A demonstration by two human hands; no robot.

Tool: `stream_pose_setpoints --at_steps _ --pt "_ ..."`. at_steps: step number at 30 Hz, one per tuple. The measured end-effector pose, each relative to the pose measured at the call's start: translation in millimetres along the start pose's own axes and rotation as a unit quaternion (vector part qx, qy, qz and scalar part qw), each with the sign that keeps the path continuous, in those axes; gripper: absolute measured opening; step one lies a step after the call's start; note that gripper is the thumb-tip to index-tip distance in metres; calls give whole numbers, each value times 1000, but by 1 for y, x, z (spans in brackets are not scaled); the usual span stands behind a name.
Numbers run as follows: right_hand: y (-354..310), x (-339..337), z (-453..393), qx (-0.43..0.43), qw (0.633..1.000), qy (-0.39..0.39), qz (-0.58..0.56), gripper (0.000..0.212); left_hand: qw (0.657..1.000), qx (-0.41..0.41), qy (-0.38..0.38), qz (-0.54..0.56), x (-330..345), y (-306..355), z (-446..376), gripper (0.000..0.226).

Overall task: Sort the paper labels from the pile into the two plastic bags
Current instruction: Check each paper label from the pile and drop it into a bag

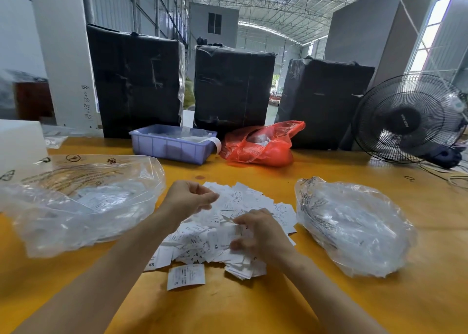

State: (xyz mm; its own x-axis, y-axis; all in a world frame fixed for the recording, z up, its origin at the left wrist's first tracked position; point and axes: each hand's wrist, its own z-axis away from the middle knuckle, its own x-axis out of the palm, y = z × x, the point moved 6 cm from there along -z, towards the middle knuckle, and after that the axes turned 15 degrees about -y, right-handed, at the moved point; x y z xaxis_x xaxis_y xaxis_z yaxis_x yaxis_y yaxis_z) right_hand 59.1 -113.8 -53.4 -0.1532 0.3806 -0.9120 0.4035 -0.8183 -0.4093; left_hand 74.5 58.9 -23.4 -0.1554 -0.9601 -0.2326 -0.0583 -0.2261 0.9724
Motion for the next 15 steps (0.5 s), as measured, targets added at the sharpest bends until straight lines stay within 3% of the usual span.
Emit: stream_pose_setpoints --at_steps 7,15 --pt "15 -16 8 2 989 105 -100 15 999 1 -34 -11 9 -1 1 11" --pt "25 -33 17 -5 950 172 -262 9 998 -9 -69 -10 21 0 4 12"
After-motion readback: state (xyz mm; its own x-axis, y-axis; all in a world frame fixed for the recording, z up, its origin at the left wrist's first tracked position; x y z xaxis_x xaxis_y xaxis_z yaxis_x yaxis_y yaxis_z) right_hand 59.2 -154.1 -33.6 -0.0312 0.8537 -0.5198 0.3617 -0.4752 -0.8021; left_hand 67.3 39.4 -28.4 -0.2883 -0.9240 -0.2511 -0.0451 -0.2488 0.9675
